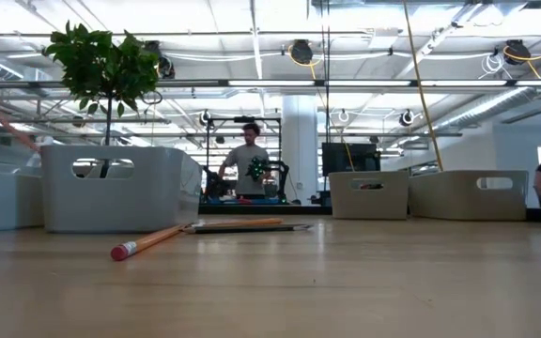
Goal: Sort crayons/erasers/pens/pencils in bins
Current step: Put the yellow pencil into the bottom left gray bin
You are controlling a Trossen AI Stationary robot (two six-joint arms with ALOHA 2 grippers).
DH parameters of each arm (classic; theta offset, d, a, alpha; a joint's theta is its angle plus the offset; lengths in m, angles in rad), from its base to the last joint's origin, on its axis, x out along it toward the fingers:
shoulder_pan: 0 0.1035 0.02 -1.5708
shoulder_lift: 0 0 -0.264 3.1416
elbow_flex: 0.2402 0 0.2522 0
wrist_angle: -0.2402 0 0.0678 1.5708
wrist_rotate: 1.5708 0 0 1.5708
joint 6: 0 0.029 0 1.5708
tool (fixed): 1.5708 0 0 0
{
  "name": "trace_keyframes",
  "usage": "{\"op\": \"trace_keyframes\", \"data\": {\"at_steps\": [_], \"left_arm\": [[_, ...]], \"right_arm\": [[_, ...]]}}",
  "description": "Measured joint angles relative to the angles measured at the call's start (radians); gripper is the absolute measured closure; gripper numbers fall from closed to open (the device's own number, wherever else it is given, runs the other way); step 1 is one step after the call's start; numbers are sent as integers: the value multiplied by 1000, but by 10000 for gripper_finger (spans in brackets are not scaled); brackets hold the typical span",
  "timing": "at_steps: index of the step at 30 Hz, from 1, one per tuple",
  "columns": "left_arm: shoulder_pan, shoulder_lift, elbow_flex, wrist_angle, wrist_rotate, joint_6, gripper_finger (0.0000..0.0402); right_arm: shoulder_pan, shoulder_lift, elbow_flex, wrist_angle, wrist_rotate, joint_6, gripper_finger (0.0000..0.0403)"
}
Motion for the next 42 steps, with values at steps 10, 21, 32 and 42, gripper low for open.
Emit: {"op": "trace_keyframes", "data": {"at_steps": [10,21,32,42], "left_arm": [[51,-4,-44,1,-62,-167,375],[152,8,-189,58,-49,-72,372],[212,19,-335,274,-48,2,371],[241,9,-332,235,29,72,287]], "right_arm": [[0,0,-56,69,1,99,202],[49,0,-62,122,-4,178,202],[73,0,-62,126,-3,207,202],[82,0,-62,133,-6,199,202]]}}
